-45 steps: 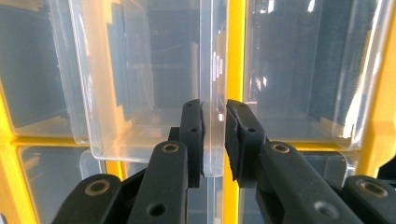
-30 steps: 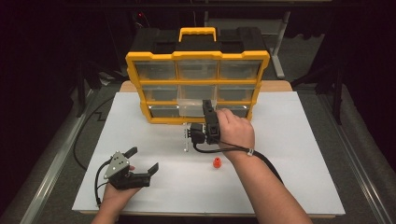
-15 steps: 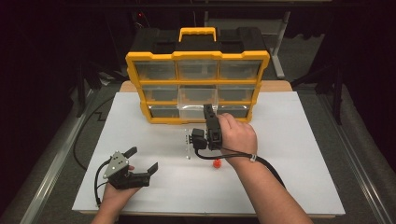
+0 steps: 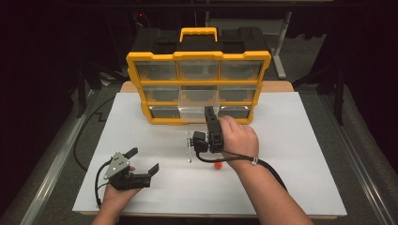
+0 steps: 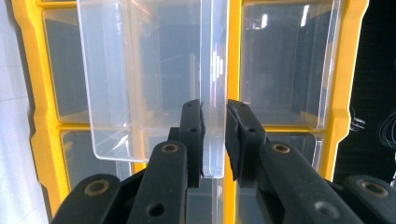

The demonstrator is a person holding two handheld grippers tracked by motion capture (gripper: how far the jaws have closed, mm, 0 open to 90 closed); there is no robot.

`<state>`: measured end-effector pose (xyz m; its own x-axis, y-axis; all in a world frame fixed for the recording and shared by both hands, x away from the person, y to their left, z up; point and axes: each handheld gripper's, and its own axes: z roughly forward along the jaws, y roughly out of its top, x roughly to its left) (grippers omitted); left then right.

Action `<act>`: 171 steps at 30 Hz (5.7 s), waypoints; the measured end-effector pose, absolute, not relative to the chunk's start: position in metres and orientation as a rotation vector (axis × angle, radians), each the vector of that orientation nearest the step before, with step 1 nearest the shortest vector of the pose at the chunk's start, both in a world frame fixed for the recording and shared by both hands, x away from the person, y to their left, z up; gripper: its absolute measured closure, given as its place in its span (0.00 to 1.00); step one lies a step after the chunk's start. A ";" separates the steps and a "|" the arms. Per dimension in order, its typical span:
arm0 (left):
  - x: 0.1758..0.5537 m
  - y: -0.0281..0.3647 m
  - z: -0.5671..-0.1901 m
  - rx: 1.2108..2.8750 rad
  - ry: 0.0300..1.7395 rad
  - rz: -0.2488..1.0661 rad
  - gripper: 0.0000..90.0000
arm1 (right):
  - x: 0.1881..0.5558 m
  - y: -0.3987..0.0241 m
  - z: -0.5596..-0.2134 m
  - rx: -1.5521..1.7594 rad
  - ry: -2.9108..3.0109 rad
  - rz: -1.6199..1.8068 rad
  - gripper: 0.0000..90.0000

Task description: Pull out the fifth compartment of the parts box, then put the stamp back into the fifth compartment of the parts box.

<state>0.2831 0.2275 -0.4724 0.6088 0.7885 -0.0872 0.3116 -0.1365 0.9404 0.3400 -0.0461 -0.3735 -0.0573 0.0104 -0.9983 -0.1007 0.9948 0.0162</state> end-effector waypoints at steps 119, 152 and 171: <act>0.283 0.228 -0.472 1.764 0.957 0.552 0.00 | 0.283 -0.211 -0.457 0.434 1.971 0.260 0.00; 0.288 0.232 -0.472 1.748 1.006 0.536 0.00 | 0.290 -0.239 -0.462 1.150 1.952 1.337 0.00; 0.285 0.234 -0.471 1.743 0.995 0.538 0.00 | 0.302 -0.213 -0.456 1.065 1.985 1.273 0.00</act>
<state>0.2855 0.2340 -0.4712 0.5595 0.8233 -0.0957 0.3703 -0.1450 0.9175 0.3017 -0.2127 -0.4564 -0.5371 0.8430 -0.0284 0.3258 0.2383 0.9149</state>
